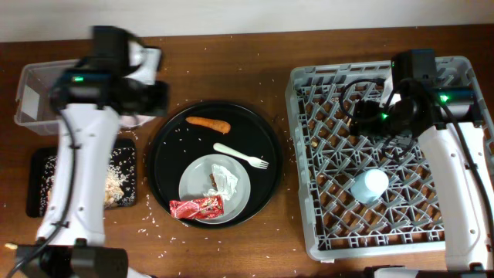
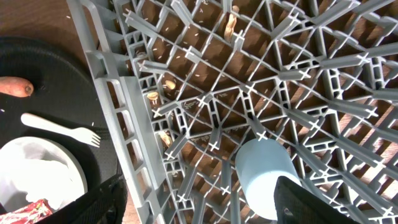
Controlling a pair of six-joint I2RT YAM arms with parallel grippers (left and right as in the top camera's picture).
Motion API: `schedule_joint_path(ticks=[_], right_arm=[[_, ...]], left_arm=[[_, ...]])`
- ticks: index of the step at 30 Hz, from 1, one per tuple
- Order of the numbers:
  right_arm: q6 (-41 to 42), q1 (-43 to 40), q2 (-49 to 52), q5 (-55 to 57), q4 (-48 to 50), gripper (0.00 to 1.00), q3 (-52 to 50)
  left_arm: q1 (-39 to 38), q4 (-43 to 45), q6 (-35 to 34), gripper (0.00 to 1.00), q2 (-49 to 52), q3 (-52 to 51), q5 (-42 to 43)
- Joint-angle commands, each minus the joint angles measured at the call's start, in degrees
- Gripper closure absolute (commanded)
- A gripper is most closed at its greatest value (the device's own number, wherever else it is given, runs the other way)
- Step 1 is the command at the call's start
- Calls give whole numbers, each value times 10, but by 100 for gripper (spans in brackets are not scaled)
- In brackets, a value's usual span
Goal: Sort waste into correct bins and load items into the dishwasher rack
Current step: 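Carry the empty bowl back and set it on the round tray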
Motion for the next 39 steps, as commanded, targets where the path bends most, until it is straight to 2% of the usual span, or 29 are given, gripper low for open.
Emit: schedule_joint_path(ticks=[1, 3, 7, 12, 16, 18, 20, 27, 32, 35, 39], right_arm=[[-5, -2, -8, 5, 2, 25, 3], [-5, -2, -8, 5, 2, 25, 3], [-5, -2, -8, 5, 2, 25, 3], [-5, -2, -8, 5, 8, 25, 3], [-5, -2, -8, 5, 11, 25, 3], [-5, -2, -8, 5, 11, 25, 3], [-5, -2, -8, 5, 11, 25, 3], [-5, -2, -8, 5, 12, 25, 3], [-6, -2, -8, 5, 13, 25, 3], [-6, -2, -8, 5, 13, 25, 3], [-6, -2, -8, 5, 13, 25, 3]], left_arm=[[-76, 4, 10, 100, 24, -7, -59], [-103, 2, 6, 100, 60, -7, -69], [-115, -20, -45, 100, 130, -7, -68], [-117, -43, -45, 100, 175, -8, -32], [-117, -43, -45, 99, 179, -10, -12], [-117, -43, -45, 94, 179, -12, -8], [-117, -43, -45, 99, 179, -14, -8], [-117, 38, -56, 99, 179, -104, -8], [-117, 54, -56, 98, 180, -109, -8], [-117, 56, -56, 85, 180, -109, -8], [-117, 67, -56, 80, 180, -109, -8]])
